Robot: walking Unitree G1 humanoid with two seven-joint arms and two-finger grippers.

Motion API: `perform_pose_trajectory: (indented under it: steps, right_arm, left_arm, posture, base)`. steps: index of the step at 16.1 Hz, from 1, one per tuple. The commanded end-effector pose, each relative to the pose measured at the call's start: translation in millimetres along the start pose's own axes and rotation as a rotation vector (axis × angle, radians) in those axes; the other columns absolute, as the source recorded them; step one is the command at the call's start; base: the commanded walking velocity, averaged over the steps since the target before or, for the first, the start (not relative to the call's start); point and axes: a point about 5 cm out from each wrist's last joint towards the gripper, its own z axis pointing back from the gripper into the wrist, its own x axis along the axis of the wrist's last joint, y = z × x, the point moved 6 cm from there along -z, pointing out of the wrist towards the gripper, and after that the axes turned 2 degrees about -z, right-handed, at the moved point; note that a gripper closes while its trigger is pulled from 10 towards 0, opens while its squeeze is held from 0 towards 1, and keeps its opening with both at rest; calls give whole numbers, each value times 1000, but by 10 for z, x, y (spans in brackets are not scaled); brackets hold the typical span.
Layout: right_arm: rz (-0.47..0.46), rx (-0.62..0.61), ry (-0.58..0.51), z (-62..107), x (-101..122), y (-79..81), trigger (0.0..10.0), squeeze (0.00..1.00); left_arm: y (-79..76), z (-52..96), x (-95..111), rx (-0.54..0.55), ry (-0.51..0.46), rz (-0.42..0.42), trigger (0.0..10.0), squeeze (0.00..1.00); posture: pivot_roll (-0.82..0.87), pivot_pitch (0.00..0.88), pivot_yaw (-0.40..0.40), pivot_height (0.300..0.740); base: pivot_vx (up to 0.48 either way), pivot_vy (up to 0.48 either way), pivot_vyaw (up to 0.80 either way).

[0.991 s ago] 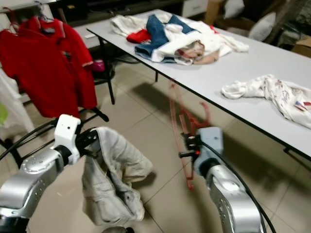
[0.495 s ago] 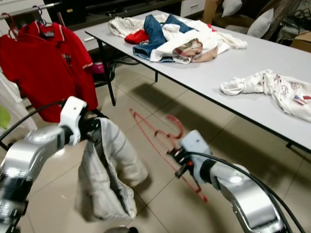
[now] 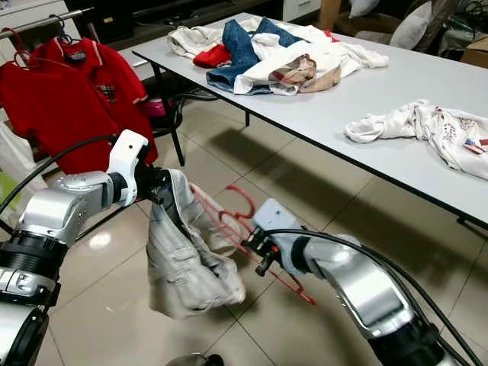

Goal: Hang hanger

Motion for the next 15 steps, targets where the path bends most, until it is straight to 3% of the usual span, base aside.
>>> perform_pose_trajectory:
  steps: [1,3,6,10,15]
  right_arm:
    - [10,32,44,-32,-65,49,10000,0]
    - [17,11,93,-14,-183,-9,10000,0]
    - [23,-4,139,82,-332,-88,10000,0]
    - [23,51,120,136,-311,-2,10000,0]
    - [4,74,81,-5,-218,82,10000,0]
  left_arm:
    - [100,54,223,27,-50,-41,118,0]
    - [251,72,263,79,-51,-51,0,0]
    - [322,96,217,79,-18,-131,235,0]
    - [308,61,259,65,-33,-109,353,0]
    - [225,31,272,33,-37,-95,314,0]
  posture:
    - [-45,0,138,740]
    - [-40,0,136,740]
    - [-42,0,143,740]
    - [-44,0,148,740]
    - [-39,0,152,740]
  base:
    - [0,0,0]
    - [0,0,0]
    - [0,0,0]
    - [0,0,0]
    - [0,0,0]
